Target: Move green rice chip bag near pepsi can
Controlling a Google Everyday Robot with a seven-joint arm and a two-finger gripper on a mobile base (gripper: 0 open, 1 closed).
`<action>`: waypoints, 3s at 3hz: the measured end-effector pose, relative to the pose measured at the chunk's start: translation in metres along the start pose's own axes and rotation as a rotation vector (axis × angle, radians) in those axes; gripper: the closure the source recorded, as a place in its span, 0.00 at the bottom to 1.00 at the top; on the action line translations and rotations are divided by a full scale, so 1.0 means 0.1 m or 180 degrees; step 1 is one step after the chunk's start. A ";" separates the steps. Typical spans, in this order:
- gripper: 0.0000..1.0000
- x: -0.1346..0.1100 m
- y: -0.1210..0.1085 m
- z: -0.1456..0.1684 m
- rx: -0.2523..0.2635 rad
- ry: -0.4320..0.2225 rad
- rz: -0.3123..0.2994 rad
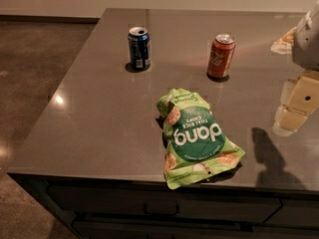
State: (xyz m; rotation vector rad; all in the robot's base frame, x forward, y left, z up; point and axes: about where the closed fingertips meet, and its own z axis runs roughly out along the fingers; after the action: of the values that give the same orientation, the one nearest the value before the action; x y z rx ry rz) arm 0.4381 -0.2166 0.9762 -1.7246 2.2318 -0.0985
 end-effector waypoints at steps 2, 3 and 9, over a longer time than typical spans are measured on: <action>0.00 -0.09 0.00 0.04 -0.0125 0.0043 0.0051; 0.00 -0.27 0.01 0.16 -0.0183 0.0076 0.0075; 0.19 -0.86 0.35 1.19 -0.0514 0.0169 0.1304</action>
Offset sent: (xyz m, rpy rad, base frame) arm 0.0032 0.0167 -0.0083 -0.0020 0.1182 -0.0208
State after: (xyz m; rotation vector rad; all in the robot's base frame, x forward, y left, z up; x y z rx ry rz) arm 0.4592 -0.1092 0.8728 -1.3109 2.6446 0.1348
